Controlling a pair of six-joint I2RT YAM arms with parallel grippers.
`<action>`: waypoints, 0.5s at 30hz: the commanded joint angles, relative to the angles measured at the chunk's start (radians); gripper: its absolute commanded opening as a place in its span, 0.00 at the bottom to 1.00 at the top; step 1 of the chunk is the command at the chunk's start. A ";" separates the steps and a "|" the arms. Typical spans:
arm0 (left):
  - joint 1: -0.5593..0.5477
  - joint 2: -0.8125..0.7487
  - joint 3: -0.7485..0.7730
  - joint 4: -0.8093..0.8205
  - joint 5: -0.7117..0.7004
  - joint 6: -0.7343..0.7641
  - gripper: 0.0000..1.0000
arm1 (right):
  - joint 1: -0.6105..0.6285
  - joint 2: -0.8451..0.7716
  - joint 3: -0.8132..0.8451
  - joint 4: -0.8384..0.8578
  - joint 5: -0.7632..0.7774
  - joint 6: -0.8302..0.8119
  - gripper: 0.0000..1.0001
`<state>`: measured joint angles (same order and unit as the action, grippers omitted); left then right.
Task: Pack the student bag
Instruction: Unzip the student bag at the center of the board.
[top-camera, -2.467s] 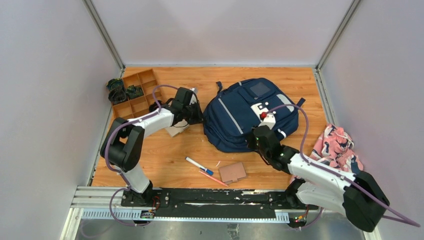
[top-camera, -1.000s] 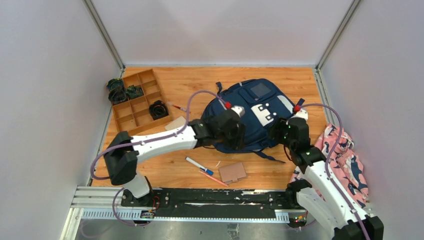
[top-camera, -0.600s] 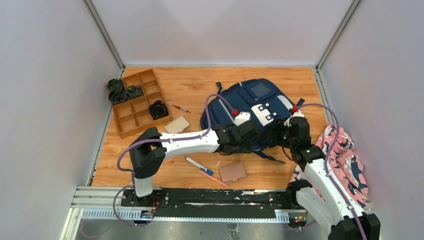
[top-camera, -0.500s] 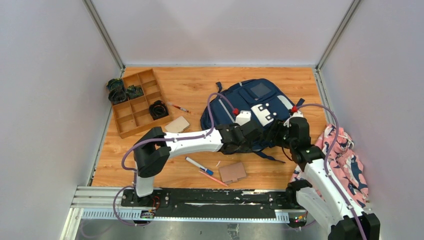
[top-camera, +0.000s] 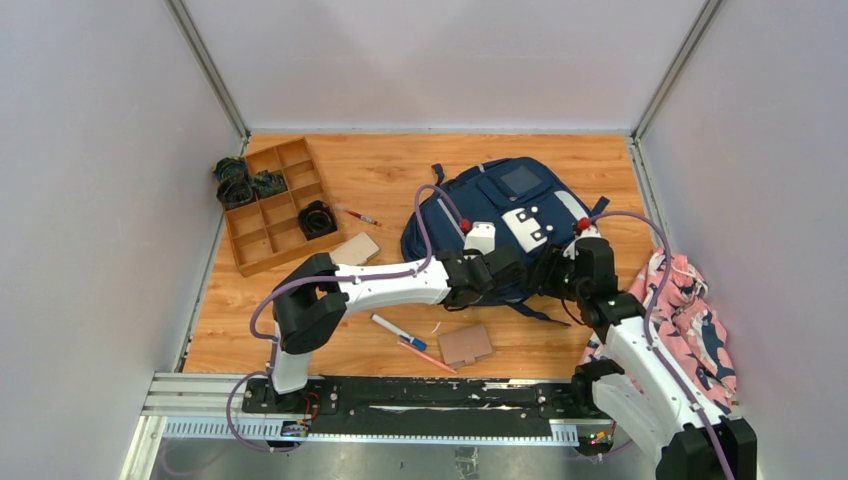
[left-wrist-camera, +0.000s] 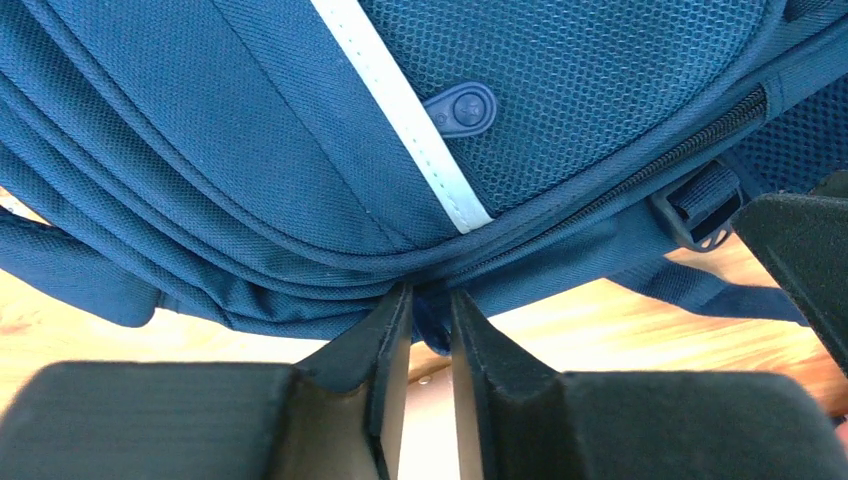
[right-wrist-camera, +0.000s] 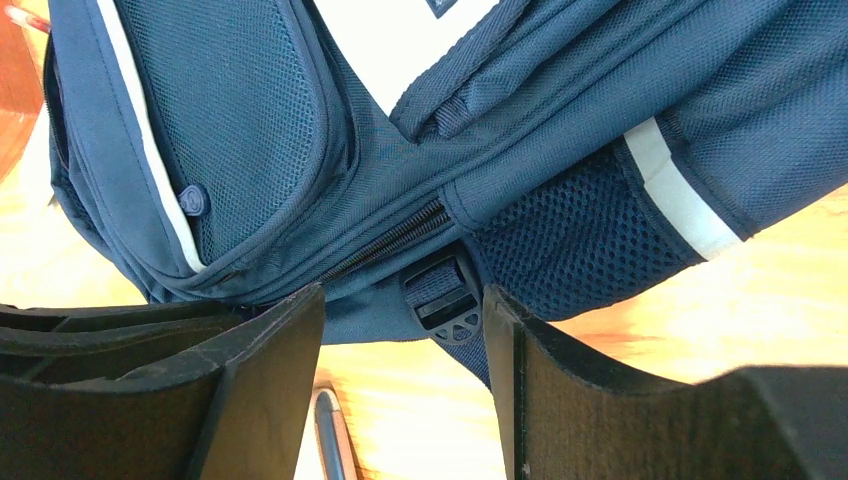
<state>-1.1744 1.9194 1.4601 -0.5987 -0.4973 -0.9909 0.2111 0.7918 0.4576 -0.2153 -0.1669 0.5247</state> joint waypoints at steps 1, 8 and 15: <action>-0.004 -0.011 -0.006 -0.019 -0.049 -0.023 0.24 | -0.013 0.005 -0.022 0.030 -0.018 0.012 0.63; -0.008 -0.027 -0.033 -0.019 -0.008 -0.029 0.29 | -0.014 0.023 -0.033 0.054 -0.035 0.020 0.63; -0.008 -0.032 -0.041 -0.019 -0.016 -0.036 0.00 | -0.013 0.045 -0.028 0.067 -0.073 0.024 0.62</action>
<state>-1.1748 1.9194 1.4281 -0.6079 -0.4870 -1.0122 0.2111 0.8299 0.4343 -0.1722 -0.2035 0.5388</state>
